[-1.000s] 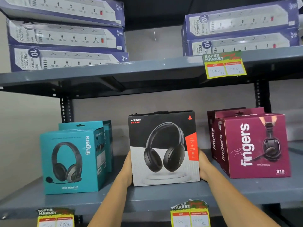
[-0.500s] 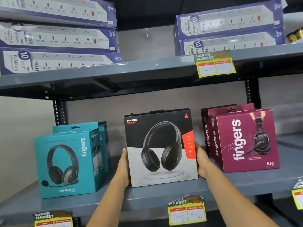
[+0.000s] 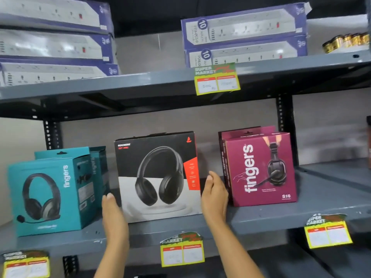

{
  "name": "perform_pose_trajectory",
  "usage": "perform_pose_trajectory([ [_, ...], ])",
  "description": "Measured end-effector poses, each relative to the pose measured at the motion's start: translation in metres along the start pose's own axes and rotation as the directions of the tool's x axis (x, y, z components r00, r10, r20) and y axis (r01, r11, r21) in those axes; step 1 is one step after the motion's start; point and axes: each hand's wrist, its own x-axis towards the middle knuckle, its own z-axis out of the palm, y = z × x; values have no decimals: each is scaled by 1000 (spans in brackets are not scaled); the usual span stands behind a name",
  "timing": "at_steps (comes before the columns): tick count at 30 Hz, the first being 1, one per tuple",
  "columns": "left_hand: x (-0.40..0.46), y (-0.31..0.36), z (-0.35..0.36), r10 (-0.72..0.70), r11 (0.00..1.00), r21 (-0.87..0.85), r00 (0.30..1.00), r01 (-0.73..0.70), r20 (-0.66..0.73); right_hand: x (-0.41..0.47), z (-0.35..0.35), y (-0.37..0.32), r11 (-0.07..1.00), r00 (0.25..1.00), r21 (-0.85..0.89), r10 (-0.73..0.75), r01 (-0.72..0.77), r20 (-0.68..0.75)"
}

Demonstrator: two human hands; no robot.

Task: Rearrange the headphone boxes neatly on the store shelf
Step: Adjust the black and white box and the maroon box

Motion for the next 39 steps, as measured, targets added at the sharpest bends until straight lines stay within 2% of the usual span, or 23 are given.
perform_pose_trajectory([
  [2,-46,6,13,217,976,-13,976,-218,-32,-2,-19,-4,993,993,49,-105,108,-57],
  [4,-89,10,41,393,918,-88,918,-388,54,8,-45,-9,973,971,82,-203,214,-125],
  [6,-124,12,77,492,870,-162,847,-466,201,26,-76,-11,953,942,107,-255,283,-216],
  [8,-150,7,115,511,859,-185,787,-477,346,49,-110,-3,947,912,89,-267,308,-313],
  [10,-161,-1,147,442,896,-189,754,-403,486,73,-139,16,961,898,78,-216,265,-383],
  [13,-154,-14,190,139,990,-112,757,-87,639,114,-170,63,990,931,139,67,-18,-358],
  [15,-140,-19,217,-88,988,-34,740,148,667,143,-183,92,925,926,257,330,-280,-181],
  [17,-129,-22,235,-222,963,36,705,268,674,163,-186,110,776,831,323,552,-542,69],
  [18,-125,-24,240,-259,954,71,681,291,685,169,-184,117,709,772,311,610,-633,181],
  [19,-122,-26,244,-285,948,103,655,302,700,174,-179,122,678,734,283,621,-679,274],
  [21,-122,-29,251,-323,933,136,611,332,722,181,-170,129,692,700,209,567,-691,435],
  [23,-122,-30,258,-336,928,144,600,345,726,184,-166,128,709,677,181,518,-682,522],
  [32,-106,-34,260,-335,927,112,657,357,675,193,-151,119,757,672,170,425,-631,607],
  [39,-108,-43,253,-350,914,112,618,391,704,181,-156,132,733,696,229,428,-641,577],
])
